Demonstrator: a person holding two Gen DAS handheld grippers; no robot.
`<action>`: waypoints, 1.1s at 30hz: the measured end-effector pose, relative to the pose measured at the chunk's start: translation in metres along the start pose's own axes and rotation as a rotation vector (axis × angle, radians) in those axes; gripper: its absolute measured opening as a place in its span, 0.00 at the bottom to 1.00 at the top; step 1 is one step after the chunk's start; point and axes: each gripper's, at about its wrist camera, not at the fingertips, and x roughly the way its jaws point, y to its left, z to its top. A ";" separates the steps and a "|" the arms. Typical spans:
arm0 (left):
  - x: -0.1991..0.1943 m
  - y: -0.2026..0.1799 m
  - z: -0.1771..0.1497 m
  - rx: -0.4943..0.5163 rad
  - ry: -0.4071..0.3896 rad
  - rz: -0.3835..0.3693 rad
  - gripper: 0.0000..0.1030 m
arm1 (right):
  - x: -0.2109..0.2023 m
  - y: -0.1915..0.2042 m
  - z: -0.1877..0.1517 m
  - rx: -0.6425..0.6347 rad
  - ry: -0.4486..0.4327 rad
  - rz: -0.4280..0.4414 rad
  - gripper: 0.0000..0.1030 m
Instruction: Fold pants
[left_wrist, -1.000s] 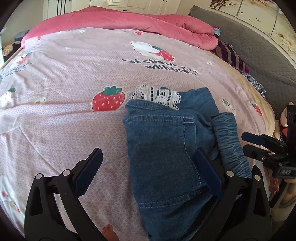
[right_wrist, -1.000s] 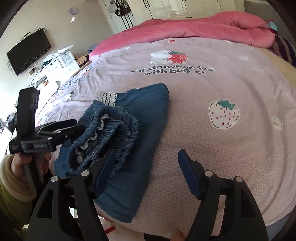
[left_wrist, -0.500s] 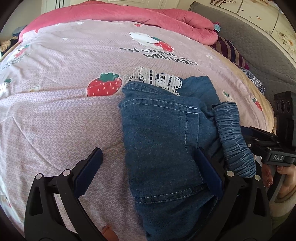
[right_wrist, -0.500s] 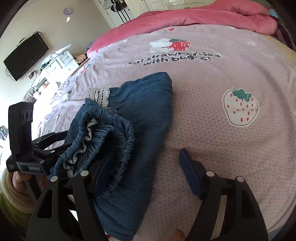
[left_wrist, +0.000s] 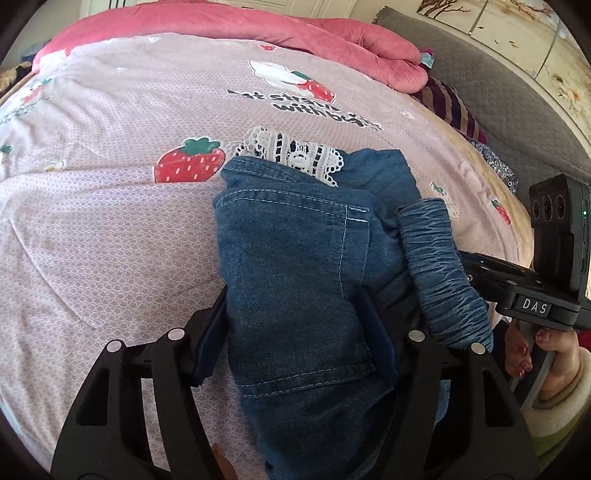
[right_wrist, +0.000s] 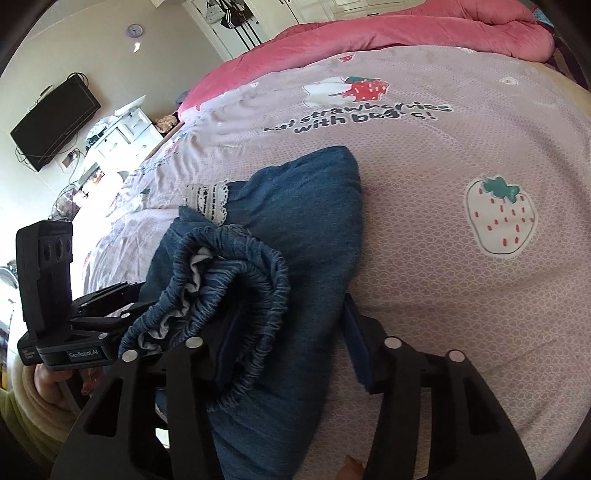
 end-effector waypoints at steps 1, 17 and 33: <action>0.000 0.000 0.000 0.001 -0.001 0.002 0.57 | 0.001 0.000 0.000 0.002 0.000 0.001 0.45; -0.010 -0.013 0.001 0.037 -0.030 0.021 0.26 | -0.010 0.012 -0.009 0.027 -0.072 -0.004 0.19; -0.036 -0.022 0.005 0.049 -0.097 -0.025 0.20 | -0.034 0.031 -0.011 -0.048 -0.141 -0.066 0.18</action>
